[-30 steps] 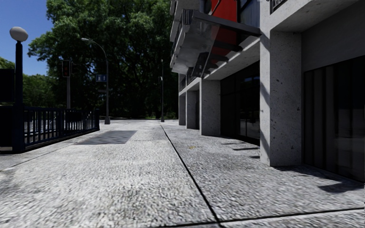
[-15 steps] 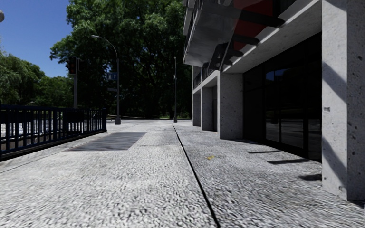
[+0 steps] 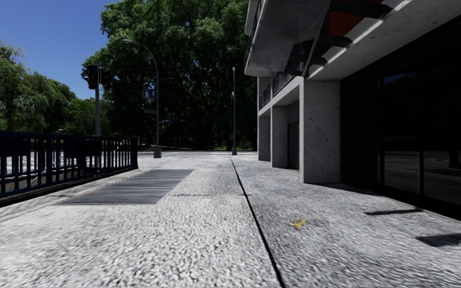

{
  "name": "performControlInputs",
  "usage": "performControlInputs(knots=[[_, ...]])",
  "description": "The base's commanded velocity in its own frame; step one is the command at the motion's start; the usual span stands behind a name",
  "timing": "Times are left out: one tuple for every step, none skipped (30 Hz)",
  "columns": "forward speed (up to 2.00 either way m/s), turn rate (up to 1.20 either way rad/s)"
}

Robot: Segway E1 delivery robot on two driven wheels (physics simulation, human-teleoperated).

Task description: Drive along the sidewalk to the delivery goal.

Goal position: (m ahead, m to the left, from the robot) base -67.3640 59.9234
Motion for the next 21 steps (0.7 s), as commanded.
performControlInputs(knots=[[2.0,0.13],[2.0,0.13],[2.0,0.13],[2.0,0.13],[2.0,0.12],[2.0,0.12],[2.0,0.1],[2.0,0.07],[2.0,0.06],[2.0,0.06],[2.0,0.06],[2.0,0.09],[2.0,0.11],[2.0,0.12],[2.0,0.13],[2.0,0.13],[2.0,0.13],[2.0,0.13],[2.0,0.13],[2.0,0.13],[2.0,0.13]])
